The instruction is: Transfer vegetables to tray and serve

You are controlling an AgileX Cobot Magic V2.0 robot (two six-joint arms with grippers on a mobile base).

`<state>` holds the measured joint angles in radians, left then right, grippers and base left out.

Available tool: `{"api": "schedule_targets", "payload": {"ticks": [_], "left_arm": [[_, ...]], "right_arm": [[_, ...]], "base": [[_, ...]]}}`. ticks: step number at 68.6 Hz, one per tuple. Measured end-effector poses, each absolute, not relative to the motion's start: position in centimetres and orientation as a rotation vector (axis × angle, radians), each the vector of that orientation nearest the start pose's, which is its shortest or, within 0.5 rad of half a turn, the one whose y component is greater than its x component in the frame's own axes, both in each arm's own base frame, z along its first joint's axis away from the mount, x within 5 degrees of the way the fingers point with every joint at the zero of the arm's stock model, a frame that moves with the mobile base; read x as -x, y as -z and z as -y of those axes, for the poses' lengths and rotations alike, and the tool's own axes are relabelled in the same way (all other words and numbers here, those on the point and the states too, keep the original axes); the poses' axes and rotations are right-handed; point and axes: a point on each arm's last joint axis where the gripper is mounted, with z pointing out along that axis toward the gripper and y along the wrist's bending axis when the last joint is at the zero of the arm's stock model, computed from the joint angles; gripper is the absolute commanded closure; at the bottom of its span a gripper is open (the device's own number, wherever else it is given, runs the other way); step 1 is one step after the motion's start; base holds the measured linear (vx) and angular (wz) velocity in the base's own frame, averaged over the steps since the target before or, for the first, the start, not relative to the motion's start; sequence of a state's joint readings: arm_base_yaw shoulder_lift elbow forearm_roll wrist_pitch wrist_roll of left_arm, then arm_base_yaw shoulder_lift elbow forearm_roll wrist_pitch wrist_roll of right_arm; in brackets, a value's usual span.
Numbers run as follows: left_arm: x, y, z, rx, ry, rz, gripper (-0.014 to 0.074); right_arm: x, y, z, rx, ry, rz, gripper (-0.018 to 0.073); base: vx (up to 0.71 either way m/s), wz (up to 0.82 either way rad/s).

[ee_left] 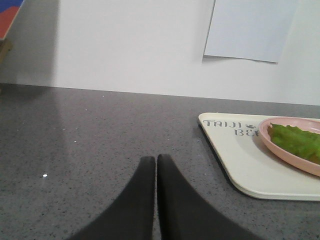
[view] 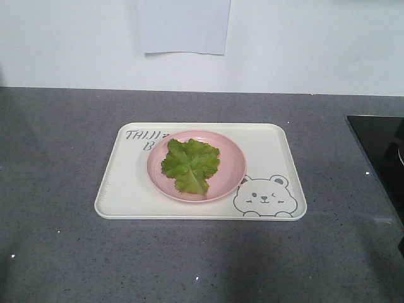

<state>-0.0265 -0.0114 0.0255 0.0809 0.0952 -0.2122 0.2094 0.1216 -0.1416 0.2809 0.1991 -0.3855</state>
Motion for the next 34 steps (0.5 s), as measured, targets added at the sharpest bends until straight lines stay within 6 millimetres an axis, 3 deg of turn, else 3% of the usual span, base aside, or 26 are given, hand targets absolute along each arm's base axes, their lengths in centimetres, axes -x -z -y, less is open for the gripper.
{"api": "schedule_targets", "payload": {"ticks": [22,34], "left_arm": [[-5.7,-19.7,0.1,0.090,0.117,-1.591,0.0602],[-5.7,-19.7,0.1,0.090,0.117,-1.591,0.0602]], "right_arm": [[-5.6,-19.8,0.1,-0.048,-0.032,-1.624,0.0562],[-5.7,-19.8,0.3,-0.099,-0.023,-1.568,0.0562]], "base": [[0.00,0.00],[0.00,0.00]]}}
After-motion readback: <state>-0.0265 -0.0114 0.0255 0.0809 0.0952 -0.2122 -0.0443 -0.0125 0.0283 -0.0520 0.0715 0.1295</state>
